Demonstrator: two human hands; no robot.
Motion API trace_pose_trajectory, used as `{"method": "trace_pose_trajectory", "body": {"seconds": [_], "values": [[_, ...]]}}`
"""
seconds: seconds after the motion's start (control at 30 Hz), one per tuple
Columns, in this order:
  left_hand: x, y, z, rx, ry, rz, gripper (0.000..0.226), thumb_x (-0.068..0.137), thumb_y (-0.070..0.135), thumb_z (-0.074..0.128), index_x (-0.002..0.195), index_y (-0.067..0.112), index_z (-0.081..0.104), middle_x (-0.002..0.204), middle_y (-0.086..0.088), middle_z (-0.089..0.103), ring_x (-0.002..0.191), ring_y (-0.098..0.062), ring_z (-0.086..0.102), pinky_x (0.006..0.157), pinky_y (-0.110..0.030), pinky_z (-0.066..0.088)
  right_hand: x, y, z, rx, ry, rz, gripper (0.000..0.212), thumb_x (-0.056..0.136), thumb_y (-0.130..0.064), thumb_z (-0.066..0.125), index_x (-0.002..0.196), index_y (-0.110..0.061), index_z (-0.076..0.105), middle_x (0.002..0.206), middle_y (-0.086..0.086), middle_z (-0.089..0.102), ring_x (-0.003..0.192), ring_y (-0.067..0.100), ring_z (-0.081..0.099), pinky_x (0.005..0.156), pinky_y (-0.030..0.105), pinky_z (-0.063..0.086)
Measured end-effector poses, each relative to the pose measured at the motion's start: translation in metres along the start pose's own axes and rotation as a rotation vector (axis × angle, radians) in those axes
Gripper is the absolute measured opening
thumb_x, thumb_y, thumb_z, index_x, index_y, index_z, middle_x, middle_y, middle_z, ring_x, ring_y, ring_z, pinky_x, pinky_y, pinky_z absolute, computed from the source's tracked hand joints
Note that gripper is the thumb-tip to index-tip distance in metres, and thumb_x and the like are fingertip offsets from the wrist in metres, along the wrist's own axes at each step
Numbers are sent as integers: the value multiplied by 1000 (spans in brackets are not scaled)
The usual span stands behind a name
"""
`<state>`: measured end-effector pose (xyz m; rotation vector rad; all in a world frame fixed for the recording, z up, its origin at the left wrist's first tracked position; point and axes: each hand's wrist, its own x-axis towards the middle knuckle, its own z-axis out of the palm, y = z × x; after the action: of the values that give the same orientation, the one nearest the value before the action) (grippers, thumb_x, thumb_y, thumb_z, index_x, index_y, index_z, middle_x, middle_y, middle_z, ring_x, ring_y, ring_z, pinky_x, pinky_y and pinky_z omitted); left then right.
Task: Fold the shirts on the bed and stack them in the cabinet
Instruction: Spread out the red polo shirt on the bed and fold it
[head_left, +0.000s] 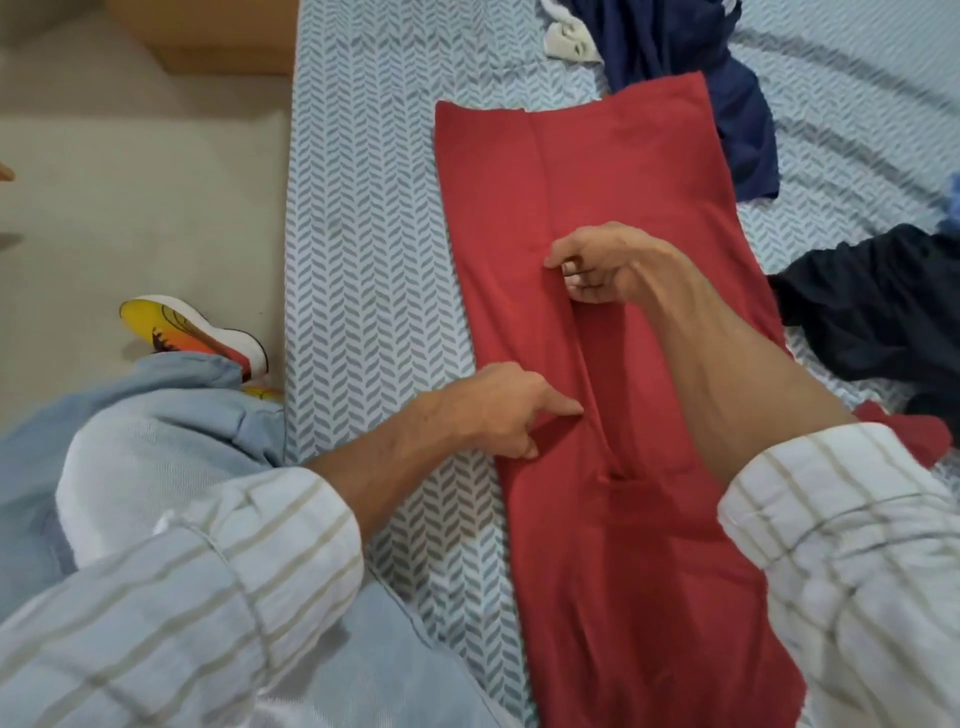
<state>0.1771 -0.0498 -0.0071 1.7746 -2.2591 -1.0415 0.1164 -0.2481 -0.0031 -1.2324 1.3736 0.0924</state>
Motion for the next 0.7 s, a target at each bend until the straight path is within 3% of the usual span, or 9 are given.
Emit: {"method": "trace_pose_trajectory", "body": {"seconds": [0.13,0.23,0.3,0.4,0.47,0.53,0.6,0.7], "values": [[13,-14,-2,-71,-8,33,67,82,35,77,143,37,51,85,8,73,87,-15,66,72,-25,43,27,-35,-5,96,-69,-3,11,89,-11,53,83,-19,51,62,-5,47,50,7,48,56,19,56],[17,-24,-1,-147,9,55,56,85,37,74,138,39,56,69,12,70,71,-2,64,75,-27,50,41,-54,-6,86,-117,-16,4,93,-21,65,92,-19,61,81,-6,65,70,6,63,58,19,56],[22,-29,0,-200,-4,51,51,89,38,71,137,41,56,64,9,70,57,6,60,76,-20,50,56,-67,-6,86,-82,-35,10,89,-17,72,96,-18,65,86,-6,64,78,6,64,58,19,57],[26,-30,2,-237,-5,67,47,91,39,68,137,42,56,63,8,72,54,4,63,77,-14,50,73,-87,-6,160,-21,-93,10,90,-7,65,87,-16,63,78,-4,62,65,7,64,58,20,56],[27,-33,3,-270,-5,77,46,91,39,68,136,41,57,62,7,72,52,3,63,68,-5,45,82,-101,-8,224,-23,-104,10,91,-7,58,92,-14,63,91,-1,69,74,9,69,61,21,57],[28,-35,1,-312,-11,77,46,91,37,69,136,39,59,63,5,73,45,6,59,60,0,41,90,-112,-10,191,-46,-96,12,91,-13,63,103,-14,65,105,-1,72,87,10,70,65,22,56],[29,-36,1,-350,-17,75,46,91,35,70,136,37,59,64,2,73,40,10,52,56,1,39,95,-122,-10,136,-61,-71,19,88,-19,73,106,-17,66,99,-5,71,86,6,67,64,19,53],[30,-37,4,-391,-30,66,46,90,34,71,135,36,60,64,1,73,38,10,52,55,1,39,106,-133,-6,55,11,-47,18,89,-14,72,83,-21,57,69,-8,50,60,3,48,57,16,44]]}}
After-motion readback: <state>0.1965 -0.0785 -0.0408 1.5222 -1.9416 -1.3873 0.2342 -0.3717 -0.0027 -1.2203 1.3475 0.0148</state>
